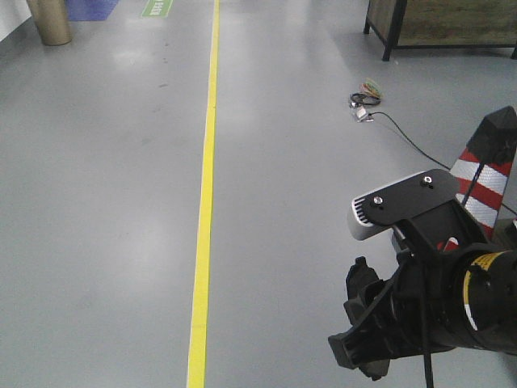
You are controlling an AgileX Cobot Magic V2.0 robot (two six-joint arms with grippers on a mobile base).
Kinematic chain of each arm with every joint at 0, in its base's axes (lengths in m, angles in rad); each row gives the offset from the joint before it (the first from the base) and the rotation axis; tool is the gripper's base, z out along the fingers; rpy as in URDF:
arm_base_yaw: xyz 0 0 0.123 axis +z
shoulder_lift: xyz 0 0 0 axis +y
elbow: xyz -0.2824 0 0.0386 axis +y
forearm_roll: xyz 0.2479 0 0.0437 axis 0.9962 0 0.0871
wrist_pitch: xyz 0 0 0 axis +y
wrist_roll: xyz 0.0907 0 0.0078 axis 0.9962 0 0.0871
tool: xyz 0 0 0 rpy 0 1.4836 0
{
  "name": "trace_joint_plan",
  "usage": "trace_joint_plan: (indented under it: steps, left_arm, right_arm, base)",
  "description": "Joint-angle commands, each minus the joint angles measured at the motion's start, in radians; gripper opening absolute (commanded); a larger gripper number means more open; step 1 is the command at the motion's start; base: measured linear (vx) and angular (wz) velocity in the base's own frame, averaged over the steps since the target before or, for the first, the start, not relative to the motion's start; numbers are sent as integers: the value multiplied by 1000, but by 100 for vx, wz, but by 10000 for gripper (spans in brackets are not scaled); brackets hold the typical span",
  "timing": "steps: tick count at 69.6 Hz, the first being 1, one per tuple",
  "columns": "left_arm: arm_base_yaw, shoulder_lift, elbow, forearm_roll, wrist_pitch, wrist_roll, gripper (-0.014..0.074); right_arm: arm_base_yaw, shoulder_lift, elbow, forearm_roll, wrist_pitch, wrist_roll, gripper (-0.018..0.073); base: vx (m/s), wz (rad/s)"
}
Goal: Move and align brake pads A on conveyor
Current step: 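Drive past the red-and-white traffic cones toward the conveyor, then turn the base to face the dark conveyor belt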
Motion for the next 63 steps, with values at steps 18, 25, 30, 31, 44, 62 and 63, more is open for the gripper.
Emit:
trace_joint_plan:
  steps: [18,25,30,31,44,62,63]
  left_arm:
    - [-7,11,-25,21,-80,0,-6]
    - [-7,11,-25,21,-80,0,-6]
    - [-7,11,-25,21,-80,0,-6]
    - [-7,11,-25,21,-80,0,-6]
    - [-7,11,-25,21,-80,0,-6]
    - [-7,11,-25,21,-80,0,-6]
    - [-7,11,-25,21,-80,0,-6]
  right_arm:
    - [-3,-21,-27,-27,-52,-1,-11]
    - [-3,-21,-27,-27,-52,-1,-11]
    - [-3,-21,-27,-27,-52,-1,-11]
    - [-3,-21,-27,-27,-52,-1,-11]
    - [-3,-21,-27,-27,-52,-1,-11]
    - [-3,-21,-27,-27,-52,-1,-11]
    - [-3,-21,-27,-27,-52,-1,-11]
  base:
    - [52,-13]
    - [48,-29]
    - [46,-37]
    - [46,-40]
    - [45,-46]
    - [42,-54]
    - [41,-58]
